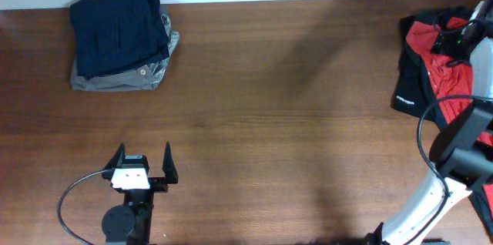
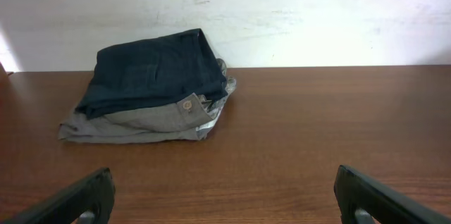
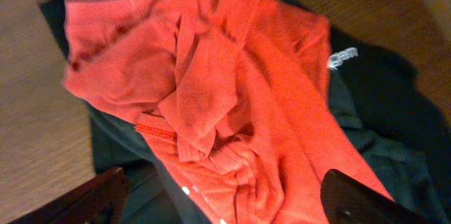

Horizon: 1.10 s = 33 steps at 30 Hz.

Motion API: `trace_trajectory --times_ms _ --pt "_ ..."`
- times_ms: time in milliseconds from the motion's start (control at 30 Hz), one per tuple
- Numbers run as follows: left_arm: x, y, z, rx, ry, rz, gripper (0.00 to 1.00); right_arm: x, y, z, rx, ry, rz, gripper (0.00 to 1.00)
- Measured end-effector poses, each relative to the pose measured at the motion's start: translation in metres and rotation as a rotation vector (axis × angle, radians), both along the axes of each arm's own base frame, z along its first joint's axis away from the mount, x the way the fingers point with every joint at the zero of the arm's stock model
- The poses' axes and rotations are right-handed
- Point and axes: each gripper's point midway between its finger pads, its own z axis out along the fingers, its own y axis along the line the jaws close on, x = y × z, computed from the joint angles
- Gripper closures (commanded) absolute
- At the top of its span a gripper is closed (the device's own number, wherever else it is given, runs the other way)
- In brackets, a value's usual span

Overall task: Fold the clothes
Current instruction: 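Reach the right gripper over the orange shirt on the black garment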

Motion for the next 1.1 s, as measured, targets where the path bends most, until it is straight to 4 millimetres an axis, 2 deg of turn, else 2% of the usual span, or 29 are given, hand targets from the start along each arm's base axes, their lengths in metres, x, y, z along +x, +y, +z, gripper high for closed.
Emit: trace_trajectory --times_ms 267,333,433,733,867,933,1033,1100 --pt "0.0 0.0 0.0 0.0 0.0 0.0 0.01 0.006 -0.007 -0.044 -0.003 0.047 0.003 0.14" --pt "0.0 0.0 0.0 0.0 0.0 0.0 0.01 0.007 -0.009 -0.05 -0.008 0.054 0.0 0.19" --pt "0.0 0.0 0.0 0.0 0.0 0.0 0.01 0.007 -0.011 -0.055 -0.015 0.06 0.001 0.27" --pt "0.0 0.0 0.0 0.0 0.0 0.0 0.01 0.008 -0.013 -0.055 -0.027 0.059 0.002 0.27" --pt "0.0 0.0 0.0 0.0 0.0 0.0 0.01 0.008 -0.013 -0.061 -0.024 0.066 0.002 0.27" --pt "0.0 0.0 0.0 0.0 0.0 0.0 0.01 0.009 -0.013 -0.066 -0.022 0.072 0.004 0.35" --pt "0.0 0.0 0.0 0.0 0.0 0.0 0.01 0.009 -0.013 -0.071 -0.021 0.079 0.011 0.58" --pt "0.0 0.0 0.0 0.0 0.0 0.0 0.01 0.009 -0.013 -0.071 -0.021 0.078 0.009 0.68"
